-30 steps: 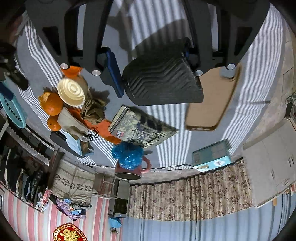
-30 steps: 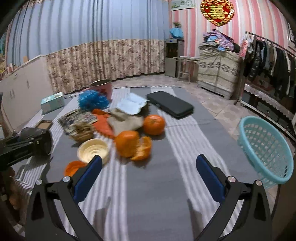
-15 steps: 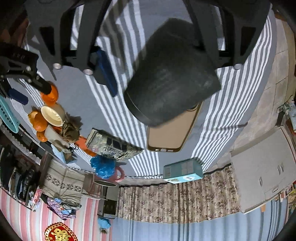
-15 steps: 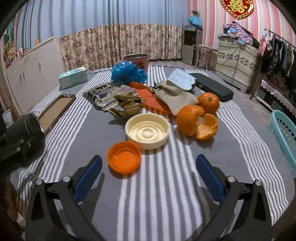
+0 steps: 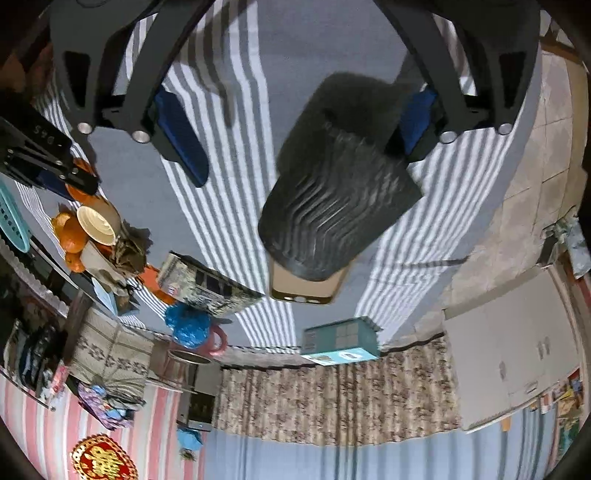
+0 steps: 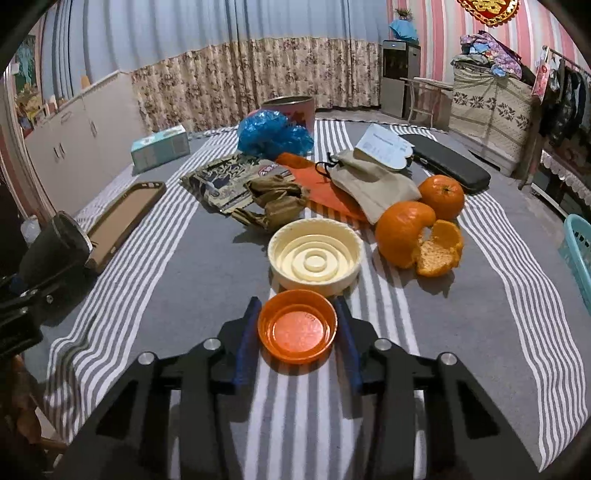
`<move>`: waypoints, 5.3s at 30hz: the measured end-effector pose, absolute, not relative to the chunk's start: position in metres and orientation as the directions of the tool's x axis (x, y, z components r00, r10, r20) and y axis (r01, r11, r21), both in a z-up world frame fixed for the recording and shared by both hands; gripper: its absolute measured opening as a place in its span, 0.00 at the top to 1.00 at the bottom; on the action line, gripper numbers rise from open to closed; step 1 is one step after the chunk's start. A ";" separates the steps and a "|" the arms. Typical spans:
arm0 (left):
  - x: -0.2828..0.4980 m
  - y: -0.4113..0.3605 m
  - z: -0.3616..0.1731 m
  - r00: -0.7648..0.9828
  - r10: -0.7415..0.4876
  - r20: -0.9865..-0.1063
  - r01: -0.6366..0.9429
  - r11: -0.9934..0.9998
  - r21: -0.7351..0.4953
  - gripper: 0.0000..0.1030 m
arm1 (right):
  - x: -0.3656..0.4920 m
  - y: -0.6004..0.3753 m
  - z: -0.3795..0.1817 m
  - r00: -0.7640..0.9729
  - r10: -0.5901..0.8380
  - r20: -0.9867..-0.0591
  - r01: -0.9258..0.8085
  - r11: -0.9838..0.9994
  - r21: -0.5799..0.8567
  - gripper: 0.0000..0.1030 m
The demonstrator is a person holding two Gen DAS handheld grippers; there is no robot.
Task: Collect trash
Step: 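Lift the black sleeve with the left tool while the right tool grasps the orange lid, then carry both items to the blue basket and open both tools over it, then move both tools back over the striped mat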
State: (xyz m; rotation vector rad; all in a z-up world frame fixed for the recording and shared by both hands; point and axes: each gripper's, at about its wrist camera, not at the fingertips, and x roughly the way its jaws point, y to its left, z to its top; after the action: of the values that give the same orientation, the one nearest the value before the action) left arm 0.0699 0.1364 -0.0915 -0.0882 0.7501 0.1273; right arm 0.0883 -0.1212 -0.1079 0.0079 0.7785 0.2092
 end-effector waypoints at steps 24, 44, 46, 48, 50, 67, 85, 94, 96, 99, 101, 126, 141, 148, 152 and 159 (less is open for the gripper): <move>0.069 0.146 -0.072 0.708 0.199 -0.677 -0.164 0.980 0.115 0.06 | 0.090 -0.199 -0.106 0.727 0.159 -0.667 -0.101 0.987 0.125 0.61; 0.091 0.119 -0.089 0.684 0.142 -0.716 -0.120 0.989 0.082 0.05 | 0.088 -0.224 -0.110 0.732 0.160 -0.662 -0.088 0.986 0.141 0.61; 0.097 0.120 -0.094 0.674 0.104 -0.731 -0.085 0.994 0.064 0.06 | 0.088 -0.224 -0.109 0.734 0.156 -0.661 -0.088 0.987 0.135 0.61; 0.102 0.119 -0.099 0.658 0.061 -0.751 -0.049 0.998 0.039 0.06 | 0.087 -0.224 -0.108 0.735 0.153 -0.661 -0.086 0.987 0.133 0.61; 0.102 0.114 -0.101 0.658 0.037 -0.752 -0.021 0.999 0.031 0.11 | 0.085 -0.224 -0.105 0.738 0.148 -0.659 -0.083 0.988 0.128 0.61; 0.110 0.089 -0.049 0.742 0.023 -0.671 0.005 0.999 0.039 0.31 | 0.079 -0.264 -0.045 0.809 0.056 -0.586 -0.027 0.998 0.060 0.61; 0.148 -0.151 0.024 0.855 -0.253 -0.453 0.288 0.958 0.010 0.31 | 0.076 -0.479 0.035 0.870 -0.250 -0.424 0.303 0.951 0.063 0.61; 0.150 -0.295 0.002 0.770 -0.430 -0.470 0.487 0.874 -0.002 0.30 | 0.073 -0.564 -0.002 0.808 -0.343 -0.479 0.430 0.899 0.083 0.61; 0.152 -0.328 -0.010 0.741 -0.466 -0.484 0.526 0.851 -0.014 0.30 | 0.075 -0.575 -0.009 0.807 -0.336 -0.485 0.435 0.894 0.104 0.61; 0.163 -0.366 -0.029 0.697 -0.493 -0.520 0.566 0.824 -0.021 0.30 | 0.077 -0.578 -0.021 0.804 -0.313 -0.505 0.427 0.896 0.124 0.61; 0.172 -0.386 -0.042 0.671 -0.501 -0.547 0.587 0.810 -0.022 0.30 | 0.081 -0.584 -0.027 0.794 -0.313 -0.521 0.431 0.894 0.119 0.61; 0.201 -0.319 -0.005 0.775 -0.384 -0.502 0.439 0.898 -0.009 0.05 | 0.123 -0.541 -0.048 0.768 -0.258 -0.586 0.391 0.914 0.110 0.61; 0.192 -0.266 0.007 0.811 -0.329 -0.484 0.365 0.931 -0.020 0.05 | 0.123 -0.530 -0.049 0.782 -0.247 -0.572 0.385 0.913 0.133 0.13; 0.175 -0.239 0.017 0.833 -0.311 -0.458 0.342 0.940 -0.017 0.05 | 0.116 -0.515 -0.037 0.813 -0.255 -0.523 0.381 0.913 0.147 0.12; 0.164 -0.216 0.022 0.845 -0.296 -0.446 0.320 0.947 -0.022 0.05 | 0.112 -0.489 -0.030 0.836 -0.232 -0.497 0.340 0.931 0.136 0.12; 0.143 -0.169 0.026 0.872 -0.232 -0.431 0.253 0.967 -0.009 0.05 | 0.104 -0.435 -0.020 0.873 -0.149 -0.464 0.230 0.965 0.123 0.12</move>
State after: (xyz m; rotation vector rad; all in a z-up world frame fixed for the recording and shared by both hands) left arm 0.1433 -0.1688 0.0258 0.0483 0.4439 -0.2535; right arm 0.1041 -0.4346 -0.0203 0.1769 0.4698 -0.1990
